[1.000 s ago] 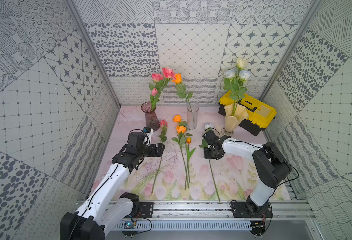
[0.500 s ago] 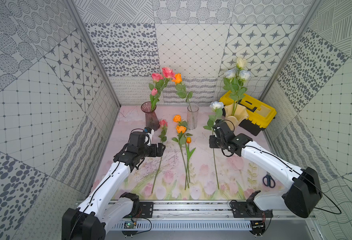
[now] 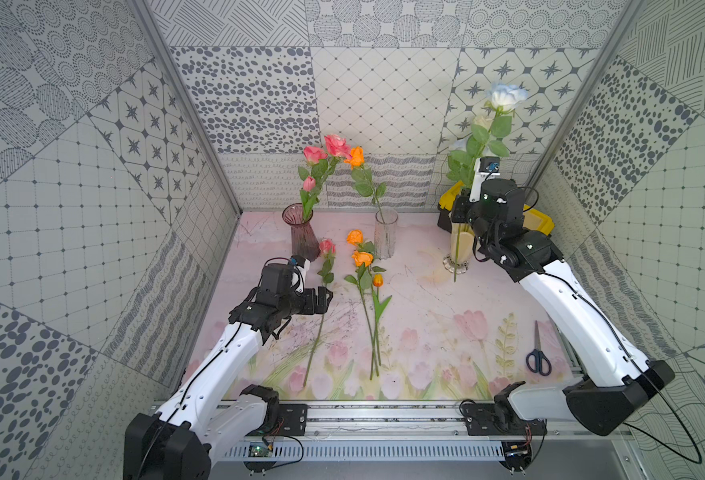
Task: Arrange the flowers in different vases according to their variety
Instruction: Insert the flower into the vase.
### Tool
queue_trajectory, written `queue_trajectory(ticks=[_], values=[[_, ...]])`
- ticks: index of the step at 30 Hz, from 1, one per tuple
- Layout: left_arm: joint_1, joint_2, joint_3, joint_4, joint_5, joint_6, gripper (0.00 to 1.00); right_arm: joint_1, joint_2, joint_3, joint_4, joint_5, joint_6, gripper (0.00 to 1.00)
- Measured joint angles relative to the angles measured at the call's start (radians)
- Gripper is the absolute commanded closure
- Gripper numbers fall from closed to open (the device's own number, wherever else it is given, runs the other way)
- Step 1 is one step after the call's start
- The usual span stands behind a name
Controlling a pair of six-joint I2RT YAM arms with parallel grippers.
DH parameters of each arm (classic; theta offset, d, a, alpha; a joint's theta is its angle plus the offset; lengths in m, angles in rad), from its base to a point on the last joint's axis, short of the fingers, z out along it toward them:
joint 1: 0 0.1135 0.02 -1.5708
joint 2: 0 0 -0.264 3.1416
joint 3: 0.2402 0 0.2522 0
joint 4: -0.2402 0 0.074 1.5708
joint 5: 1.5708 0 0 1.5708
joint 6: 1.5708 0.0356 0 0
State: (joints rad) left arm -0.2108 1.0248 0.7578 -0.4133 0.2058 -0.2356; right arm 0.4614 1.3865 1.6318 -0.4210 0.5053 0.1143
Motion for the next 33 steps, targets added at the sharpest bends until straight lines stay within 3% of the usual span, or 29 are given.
queue_trajectory(ticks=[11,19,28,29,32,33], values=[[-0.01,0.002,0.0,0.0,0.0,-0.003,0.03,-0.06,0.186,0.164,0.301,0.125,-0.176,1.0],[-0.011,0.002,0.0,0.0,0.0,-0.003,0.03,-0.097,0.276,0.248,0.373,0.159,-0.219,1.0],[-0.013,0.01,0.0,0.0,0.0,-0.003,0.03,-0.114,0.282,0.11,0.414,0.192,-0.192,1.0],[-0.013,0.01,0.0,0.0,0.0,-0.003,0.03,-0.114,0.282,0.079,0.41,0.196,-0.187,0.93],[-0.016,0.01,0.0,0.0,0.0,-0.003,0.03,-0.114,0.282,0.001,0.397,0.206,-0.156,0.52],[-0.016,0.01,0.0,0.0,0.0,-0.003,0.03,-0.114,0.282,-0.016,0.391,0.209,-0.151,0.45]])
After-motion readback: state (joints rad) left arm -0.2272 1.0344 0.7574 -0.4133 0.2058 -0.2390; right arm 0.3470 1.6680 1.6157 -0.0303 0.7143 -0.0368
